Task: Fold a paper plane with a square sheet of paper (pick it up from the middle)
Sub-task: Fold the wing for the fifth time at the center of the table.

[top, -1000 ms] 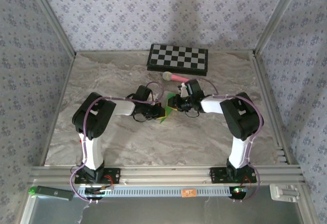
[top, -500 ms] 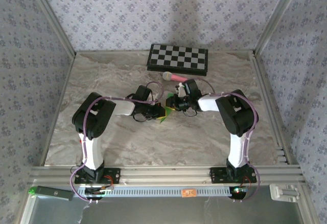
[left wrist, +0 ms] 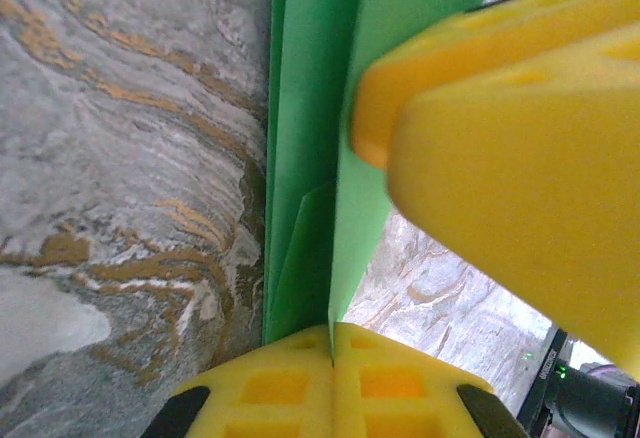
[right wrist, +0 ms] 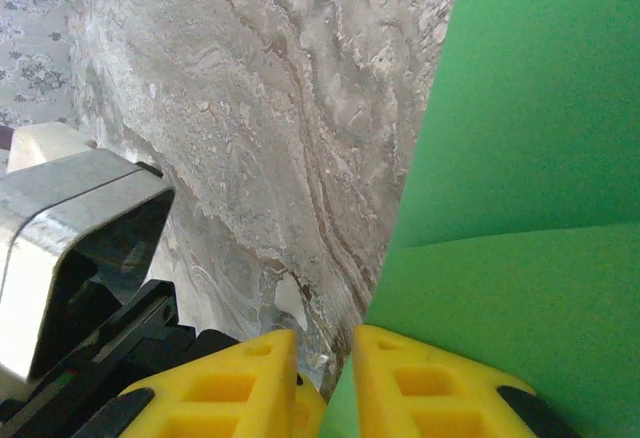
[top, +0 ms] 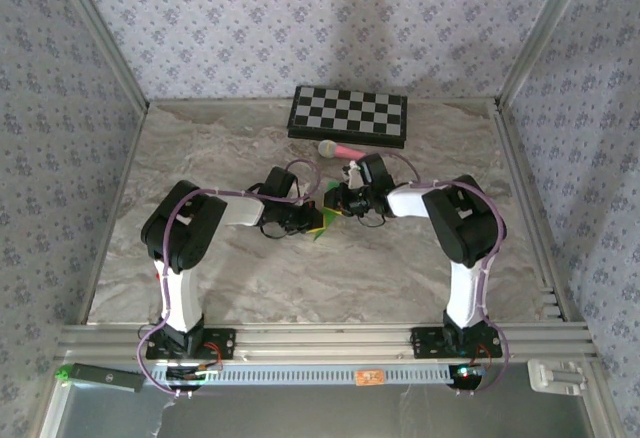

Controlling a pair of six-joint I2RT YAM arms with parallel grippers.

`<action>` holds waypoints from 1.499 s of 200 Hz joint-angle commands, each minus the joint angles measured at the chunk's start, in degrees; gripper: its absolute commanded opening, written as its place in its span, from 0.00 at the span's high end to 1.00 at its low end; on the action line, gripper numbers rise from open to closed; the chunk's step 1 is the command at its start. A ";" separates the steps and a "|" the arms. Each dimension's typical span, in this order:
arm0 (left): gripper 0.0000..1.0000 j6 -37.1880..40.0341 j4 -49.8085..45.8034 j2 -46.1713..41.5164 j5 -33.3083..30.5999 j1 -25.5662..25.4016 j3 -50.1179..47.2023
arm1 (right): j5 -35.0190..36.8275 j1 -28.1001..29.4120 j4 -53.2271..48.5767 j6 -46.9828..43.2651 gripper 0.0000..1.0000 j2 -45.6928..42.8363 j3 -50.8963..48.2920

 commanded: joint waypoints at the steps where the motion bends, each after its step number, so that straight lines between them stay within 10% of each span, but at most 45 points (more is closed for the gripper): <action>1: 0.95 -0.10 -1.47 1.46 -1.83 0.42 -1.29 | 1.12 -0.43 -0.44 -1.07 0.77 -4.50 -1.93; 300: 0.86 -0.75 -3.94 -2.95 -0.15 0.65 -2.58 | 4.51 0.99 -9.99 -2.30 0.80 4.90 3.06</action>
